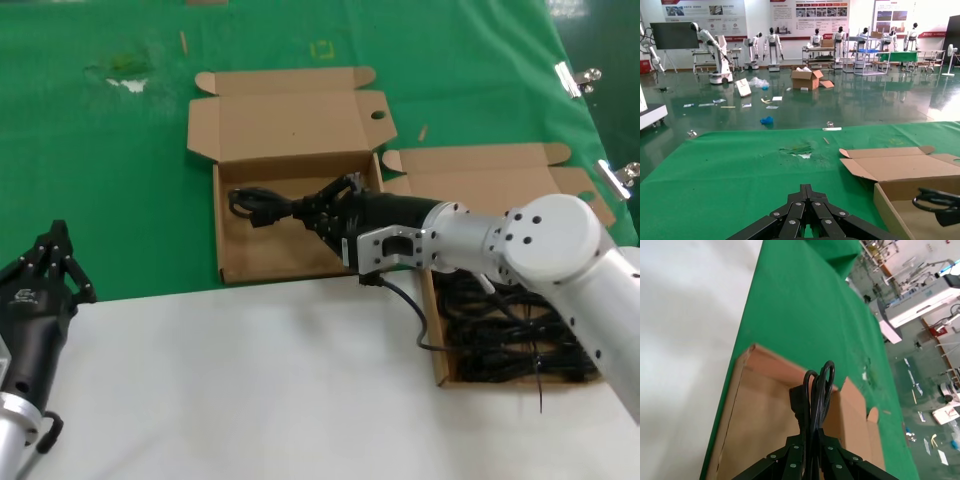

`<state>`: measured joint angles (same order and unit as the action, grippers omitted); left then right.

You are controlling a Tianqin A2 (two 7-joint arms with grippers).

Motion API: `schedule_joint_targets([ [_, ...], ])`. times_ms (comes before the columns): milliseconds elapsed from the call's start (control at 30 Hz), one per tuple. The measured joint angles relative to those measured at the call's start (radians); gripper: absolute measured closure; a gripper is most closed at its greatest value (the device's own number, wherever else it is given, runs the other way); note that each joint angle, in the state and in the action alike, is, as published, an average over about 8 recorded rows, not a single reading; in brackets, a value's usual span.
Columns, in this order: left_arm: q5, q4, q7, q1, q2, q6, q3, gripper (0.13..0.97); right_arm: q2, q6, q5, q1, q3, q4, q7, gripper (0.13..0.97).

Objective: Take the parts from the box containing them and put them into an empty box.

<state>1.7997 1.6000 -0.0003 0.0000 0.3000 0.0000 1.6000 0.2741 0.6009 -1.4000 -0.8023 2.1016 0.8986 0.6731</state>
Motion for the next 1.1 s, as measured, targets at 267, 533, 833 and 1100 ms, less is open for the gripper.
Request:
schedule_joint_targets([
  [267, 0.000, 0.000, 0.000, 0.000, 0.000, 0.000, 0.000, 0.957, -0.070, -0.029, -0.066, -0.059, -0.042, -0.201, 0.214, 0.926],
  [533, 0.000, 0.000, 0.000, 0.000, 0.000, 0.000, 0.000, 0.957, -0.104, -0.042, -0.110, -0.098, -0.084, -0.317, 0.336, 0.926],
  [833, 0.000, 0.000, 0.000, 0.000, 0.000, 0.000, 0.000, 0.957, -0.105, -0.042, -0.115, -0.105, -0.094, -0.344, 0.348, 0.899],
  [1100, 0.000, 0.000, 0.000, 0.000, 0.000, 0.000, 0.000, 0.957, -0.081, -0.042, -0.094, -0.095, -0.086, -0.295, 0.257, 0.807],
])
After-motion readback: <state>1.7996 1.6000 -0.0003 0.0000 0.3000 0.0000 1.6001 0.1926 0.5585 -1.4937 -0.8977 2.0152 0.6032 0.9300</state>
